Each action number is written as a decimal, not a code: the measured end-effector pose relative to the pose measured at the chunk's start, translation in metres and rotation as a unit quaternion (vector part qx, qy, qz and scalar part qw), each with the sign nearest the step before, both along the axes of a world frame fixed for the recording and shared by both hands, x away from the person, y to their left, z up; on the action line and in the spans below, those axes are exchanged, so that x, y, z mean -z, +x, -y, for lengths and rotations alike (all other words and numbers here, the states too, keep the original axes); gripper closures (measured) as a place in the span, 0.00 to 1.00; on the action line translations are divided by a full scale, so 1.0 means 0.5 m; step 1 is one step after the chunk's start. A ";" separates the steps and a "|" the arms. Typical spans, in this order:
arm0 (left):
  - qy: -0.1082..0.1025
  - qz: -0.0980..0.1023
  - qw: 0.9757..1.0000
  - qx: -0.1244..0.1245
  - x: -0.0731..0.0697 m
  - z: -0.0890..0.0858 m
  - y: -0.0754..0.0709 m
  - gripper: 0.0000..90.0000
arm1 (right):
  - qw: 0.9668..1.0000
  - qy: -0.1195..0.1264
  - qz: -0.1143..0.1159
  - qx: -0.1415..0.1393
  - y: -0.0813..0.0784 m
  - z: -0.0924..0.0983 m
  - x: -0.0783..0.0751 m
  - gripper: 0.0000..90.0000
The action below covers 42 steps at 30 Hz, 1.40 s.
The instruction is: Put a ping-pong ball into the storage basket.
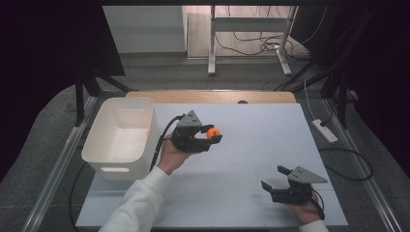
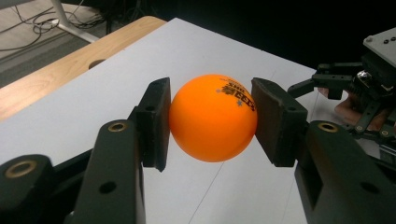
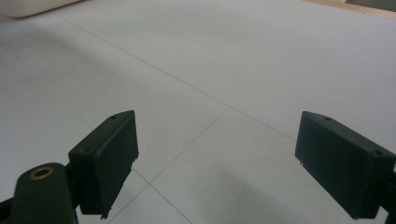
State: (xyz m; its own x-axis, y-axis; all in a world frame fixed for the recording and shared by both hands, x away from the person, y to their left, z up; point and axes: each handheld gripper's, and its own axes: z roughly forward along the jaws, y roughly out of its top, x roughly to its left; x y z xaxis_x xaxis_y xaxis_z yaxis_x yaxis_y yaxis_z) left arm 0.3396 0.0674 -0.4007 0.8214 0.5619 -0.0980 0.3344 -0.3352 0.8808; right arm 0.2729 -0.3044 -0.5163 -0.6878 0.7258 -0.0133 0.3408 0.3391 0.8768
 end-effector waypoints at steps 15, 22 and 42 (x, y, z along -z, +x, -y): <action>-0.009 0.011 1.000 -0.015 -0.019 -0.025 0.002 0.56 | 1.000 -0.002 0.000 -0.001 0.000 0.000 0.001 0.14; -0.016 0.014 1.000 -0.023 -0.030 -0.040 0.003 0.56 | 1.000 -0.003 -0.001 -0.001 0.001 -0.001 0.001 0.14; -0.012 0.022 0.998 -0.059 -0.043 -0.086 0.006 0.56 | 1.000 -0.004 0.000 -0.001 0.000 -0.001 0.001 0.14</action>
